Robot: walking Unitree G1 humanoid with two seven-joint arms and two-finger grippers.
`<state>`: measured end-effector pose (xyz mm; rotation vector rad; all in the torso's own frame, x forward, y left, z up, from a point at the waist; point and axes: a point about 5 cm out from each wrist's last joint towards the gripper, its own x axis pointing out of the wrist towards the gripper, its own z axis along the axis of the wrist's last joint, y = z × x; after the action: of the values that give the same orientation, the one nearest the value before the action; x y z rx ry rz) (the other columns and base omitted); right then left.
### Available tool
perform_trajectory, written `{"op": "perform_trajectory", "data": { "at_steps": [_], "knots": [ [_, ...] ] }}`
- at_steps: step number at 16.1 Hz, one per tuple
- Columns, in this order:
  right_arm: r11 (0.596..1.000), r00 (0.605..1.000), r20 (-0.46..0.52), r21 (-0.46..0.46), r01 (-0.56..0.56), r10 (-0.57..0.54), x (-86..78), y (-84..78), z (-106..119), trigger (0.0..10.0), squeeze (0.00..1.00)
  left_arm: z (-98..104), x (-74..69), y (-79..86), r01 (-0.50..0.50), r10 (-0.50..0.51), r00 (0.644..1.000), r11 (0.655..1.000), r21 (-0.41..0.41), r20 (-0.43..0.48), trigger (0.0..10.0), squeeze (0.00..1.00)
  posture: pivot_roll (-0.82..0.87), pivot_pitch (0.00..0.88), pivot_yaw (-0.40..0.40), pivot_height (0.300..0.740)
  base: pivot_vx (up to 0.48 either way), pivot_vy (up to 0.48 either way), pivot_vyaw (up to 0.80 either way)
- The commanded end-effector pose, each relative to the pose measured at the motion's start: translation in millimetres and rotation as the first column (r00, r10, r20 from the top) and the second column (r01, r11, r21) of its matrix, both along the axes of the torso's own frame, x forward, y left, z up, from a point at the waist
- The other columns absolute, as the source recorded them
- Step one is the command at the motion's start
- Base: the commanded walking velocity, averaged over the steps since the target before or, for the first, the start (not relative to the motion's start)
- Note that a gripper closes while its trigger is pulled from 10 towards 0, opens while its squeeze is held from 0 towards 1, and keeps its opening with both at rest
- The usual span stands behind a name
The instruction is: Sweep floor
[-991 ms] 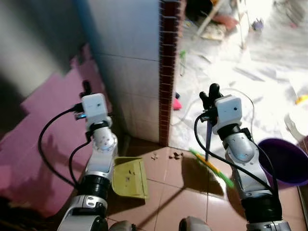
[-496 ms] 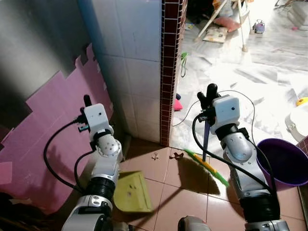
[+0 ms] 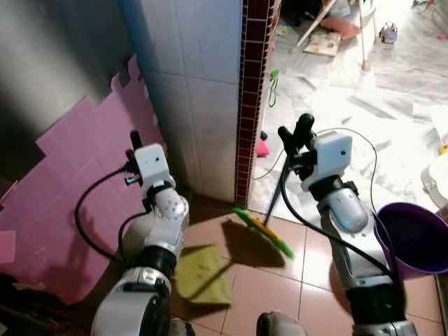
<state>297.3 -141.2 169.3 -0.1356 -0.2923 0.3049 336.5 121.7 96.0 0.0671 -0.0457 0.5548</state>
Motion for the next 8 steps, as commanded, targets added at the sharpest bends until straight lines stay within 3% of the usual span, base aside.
{"op": "perform_trajectory", "data": {
  "at_steps": [1, 4, 8],
  "knots": [
    [1.000, 0.992, 0.126, 0.010, -0.015, 0.013, 3.8, 4.8, 33, 10.0, 0.00, 7, 3.8, 2.1, -0.011, 0.009, 1.000, 0.999, 0.044, 0.029, 10.0, 0.00, -0.17, 0.076, 0.045, 0.740, 0.000, 0.000, 0.00],
    [0.996, 0.968, 0.235, -0.030, -0.083, 0.087, 13.7, 20.4, 65, 10.0, 0.00, -1, 1.9, -7.1, 0.042, -0.041, 0.999, 0.999, -0.016, 0.022, 10.0, 0.00, -0.17, 0.119, 0.040, 0.740, 0.000, 0.000, 0.00],
    [0.988, 0.958, 0.242, -0.057, -0.146, 0.156, 27.4, 29.8, 66, 10.0, 0.00, -7, -3.9, -16.9, 0.037, -0.036, 0.999, 0.997, -0.068, 0.019, 10.0, 0.00, -0.15, 0.167, 0.027, 0.740, 0.000, 0.000, 0.00]
  ]
}}
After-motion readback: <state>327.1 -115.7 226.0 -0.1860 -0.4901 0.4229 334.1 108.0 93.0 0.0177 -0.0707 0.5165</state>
